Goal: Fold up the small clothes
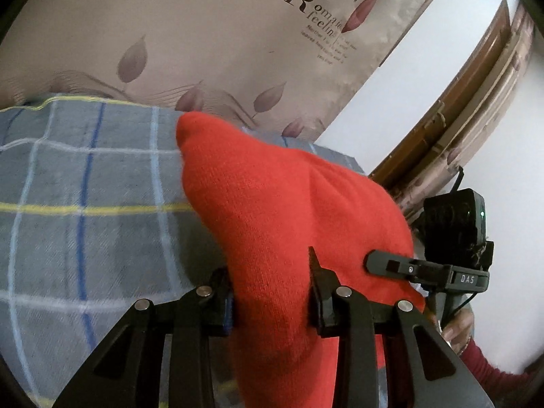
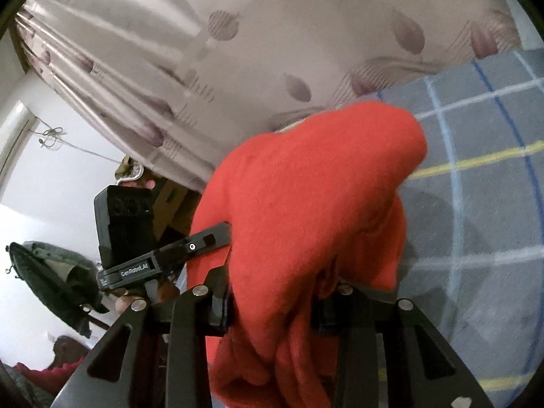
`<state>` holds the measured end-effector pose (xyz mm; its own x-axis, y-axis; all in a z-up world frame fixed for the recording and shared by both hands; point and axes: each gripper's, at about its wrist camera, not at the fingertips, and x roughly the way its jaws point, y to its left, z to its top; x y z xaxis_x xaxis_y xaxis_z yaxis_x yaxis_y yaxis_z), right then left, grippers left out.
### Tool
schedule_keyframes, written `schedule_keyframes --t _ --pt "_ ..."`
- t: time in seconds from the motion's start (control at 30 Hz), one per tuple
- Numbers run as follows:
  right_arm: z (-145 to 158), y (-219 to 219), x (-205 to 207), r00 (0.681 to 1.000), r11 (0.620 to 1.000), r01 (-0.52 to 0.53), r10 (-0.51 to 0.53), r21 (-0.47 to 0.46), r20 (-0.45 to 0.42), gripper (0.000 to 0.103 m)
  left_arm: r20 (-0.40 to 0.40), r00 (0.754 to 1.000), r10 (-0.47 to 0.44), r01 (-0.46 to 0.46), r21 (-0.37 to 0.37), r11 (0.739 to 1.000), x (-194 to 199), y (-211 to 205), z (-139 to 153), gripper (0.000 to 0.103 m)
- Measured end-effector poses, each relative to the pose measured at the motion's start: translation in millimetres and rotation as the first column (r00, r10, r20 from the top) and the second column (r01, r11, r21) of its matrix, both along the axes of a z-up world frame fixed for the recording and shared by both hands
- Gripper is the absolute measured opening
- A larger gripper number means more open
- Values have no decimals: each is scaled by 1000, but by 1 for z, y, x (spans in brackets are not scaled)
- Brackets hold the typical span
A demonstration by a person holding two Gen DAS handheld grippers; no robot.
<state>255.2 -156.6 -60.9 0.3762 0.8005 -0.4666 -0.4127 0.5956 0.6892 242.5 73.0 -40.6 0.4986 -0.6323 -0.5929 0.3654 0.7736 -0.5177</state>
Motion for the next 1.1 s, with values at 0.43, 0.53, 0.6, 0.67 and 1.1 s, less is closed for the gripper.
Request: schedule_keyframes --t 0.43,0.53,0.6,0.67,1.1 --pt "-11 30 -56 999 999 -36 36 -31 -14 33 56 996 68 -71 67 995 -77 25 -9 34" --pt "-14 36 -67 999 998 -44 43 -39 -19 33 72 995 75 -83 101 991 -90 26 -10 34" --pt "-16 39 -74 999 998 -48 47 -40 -23 33 90 993 77 -88 129 988 -98 26 -9 34" --pt "-17 41 -78 998 998 -51 50 -39 -27 33 104 992 77 -92 147 985 -105 26 -8 34" --pt "-17 50 -99 998 996 -64 62 -64 -23 33 144 987 78 -104 187 977 -136 30 -8 34"
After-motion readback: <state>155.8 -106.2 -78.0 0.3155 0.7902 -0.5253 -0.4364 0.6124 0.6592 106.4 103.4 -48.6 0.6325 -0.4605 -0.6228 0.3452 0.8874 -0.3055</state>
